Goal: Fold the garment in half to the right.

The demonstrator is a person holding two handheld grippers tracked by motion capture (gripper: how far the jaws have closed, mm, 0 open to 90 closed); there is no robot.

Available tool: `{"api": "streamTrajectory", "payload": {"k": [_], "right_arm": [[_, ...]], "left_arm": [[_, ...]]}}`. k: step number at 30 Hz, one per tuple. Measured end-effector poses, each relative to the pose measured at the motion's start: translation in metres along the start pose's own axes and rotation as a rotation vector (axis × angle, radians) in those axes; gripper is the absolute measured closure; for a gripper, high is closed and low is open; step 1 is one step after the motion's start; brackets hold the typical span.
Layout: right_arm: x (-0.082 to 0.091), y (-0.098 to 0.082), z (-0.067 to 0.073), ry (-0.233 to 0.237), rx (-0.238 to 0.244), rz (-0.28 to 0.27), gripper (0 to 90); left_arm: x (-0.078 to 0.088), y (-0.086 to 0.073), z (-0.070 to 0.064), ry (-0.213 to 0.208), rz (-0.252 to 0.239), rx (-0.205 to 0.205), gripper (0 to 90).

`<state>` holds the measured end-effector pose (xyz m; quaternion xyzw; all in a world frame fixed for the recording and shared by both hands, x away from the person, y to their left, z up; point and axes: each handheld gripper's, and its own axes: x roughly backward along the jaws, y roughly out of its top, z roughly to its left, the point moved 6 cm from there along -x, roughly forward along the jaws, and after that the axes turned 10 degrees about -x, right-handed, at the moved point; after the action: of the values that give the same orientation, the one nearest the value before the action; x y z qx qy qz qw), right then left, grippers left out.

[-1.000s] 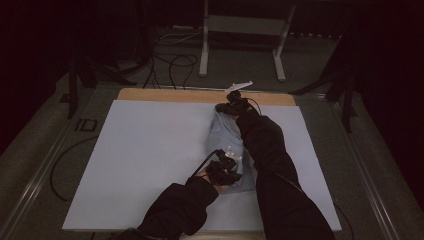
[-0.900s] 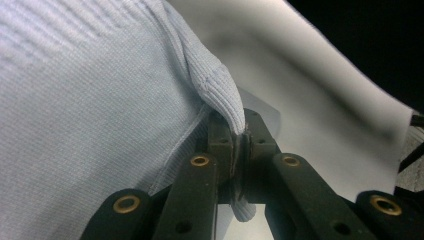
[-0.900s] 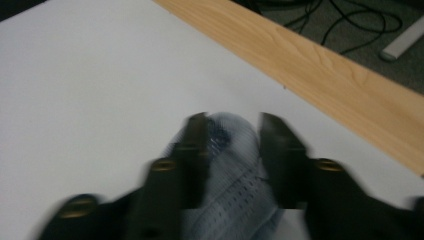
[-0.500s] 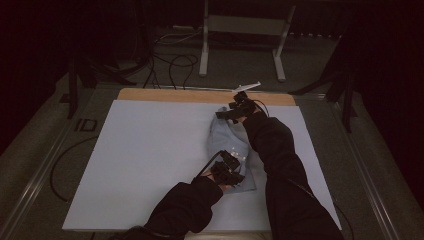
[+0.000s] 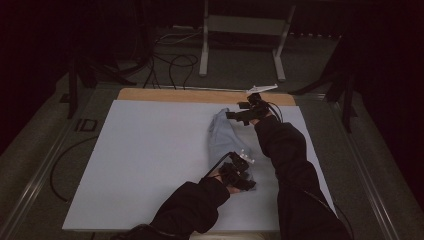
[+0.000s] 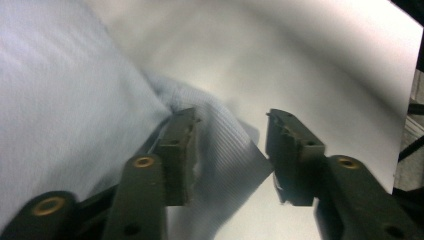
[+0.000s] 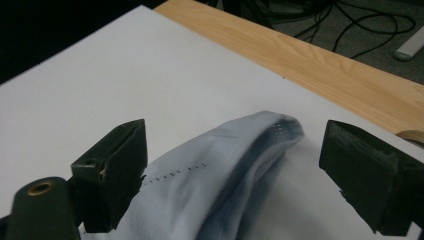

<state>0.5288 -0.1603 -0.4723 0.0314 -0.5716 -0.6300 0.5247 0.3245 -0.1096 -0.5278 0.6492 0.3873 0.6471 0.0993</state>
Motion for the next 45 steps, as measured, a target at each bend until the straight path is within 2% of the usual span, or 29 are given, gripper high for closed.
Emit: {"api": "streamTrajectory", "payload": {"k": [4, 6, 8, 10, 17, 18, 19, 24, 27, 28, 30, 33, 34, 35, 36, 37, 43, 45], "right_arm": [[0.008, 0.001, -0.002, -0.004, -0.009, -0.014, 10.7], [0.01, 0.001, -0.001, -0.003, -0.007, -0.017, 10.5], [0.014, 0.002, 0.0, -0.005, 0.003, -0.019, 10.3], [0.017, 0.002, 0.001, -0.002, -0.004, -0.028, 10.2], [0.024, -0.004, 0.004, 0.002, 0.006, -0.03, 10.0], [0.025, -0.005, 0.005, 0.0, 0.007, -0.033, 10.0], [0.026, -0.006, 0.006, 0.001, 0.005, -0.035, 10.0], [0.031, -0.009, 0.011, 0.008, 0.02, -0.045, 9.9], [0.033, -0.013, 0.017, 0.011, 0.03, -0.034, 9.9], [0.034, -0.013, 0.019, 0.011, 0.031, -0.032, 10.0], [0.037, -0.015, 0.024, 0.021, 0.034, -0.04, 10.0], [0.041, -0.02, 0.032, 0.041, 0.037, -0.054, 9.9], [0.042, -0.021, 0.033, 0.043, 0.04, -0.055, 9.9], [0.043, -0.024, 0.037, 0.047, 0.04, -0.057, 9.8], [0.043, -0.024, 0.037, 0.047, 0.04, -0.057, 9.8], [0.046, -0.029, 0.041, 0.056, 0.046, -0.062, 9.8], [0.054, -0.048, 0.057, 0.076, 0.063, -0.065, 9.8], [0.058, -0.053, 0.062, 0.084, 0.061, -0.074, 9.7]], "left_arm": [[0.005, 0.003, 0.0, 0.008, -0.019, -0.004, 46.7], [0.008, 0.005, -0.001, 0.006, -0.022, -0.006, 45.9], [0.009, 0.005, -0.001, 0.011, -0.019, -0.01, 39.3], [0.017, 0.006, 0.0, 0.035, -0.031, -0.014, 35.9], [0.039, 0.007, 0.004, 0.074, -0.051, -0.02, 25.5], [0.042, 0.007, 0.005, 0.068, -0.05, -0.03, 22.1], [0.046, 0.006, 0.005, 0.043, -0.055, -0.034, 18.5], [0.056, 0.004, 0.008, 0.032, -0.068, -0.055, 10.0], [0.069, 0.001, 0.013, 0.005, -0.084, -0.116, 2.2], [0.073, 0.0, 0.016, 0.014, -0.092, -0.146, 0.2], [0.082, -0.002, 0.024, 0.036, -0.103, -0.164, 0.1], [0.096, -0.004, 0.033, 0.045, -0.142, -0.167, 0.1], [0.096, -0.004, 0.033, 0.045, -0.142, -0.167, 0.0], [0.106, -0.005, 0.04, 0.06, -0.156, -0.166, 0.0], [0.106, -0.005, 0.04, 0.06, -0.156, -0.166, 0.0], [0.117, -0.008, 0.046, 0.074, -0.173, -0.176, 0.0], [0.138, -0.011, 0.051, 0.044, -0.23, -0.207, 0.0], [0.142, -0.013, 0.053, 0.049, -0.243, -0.213, 0.0]]}}
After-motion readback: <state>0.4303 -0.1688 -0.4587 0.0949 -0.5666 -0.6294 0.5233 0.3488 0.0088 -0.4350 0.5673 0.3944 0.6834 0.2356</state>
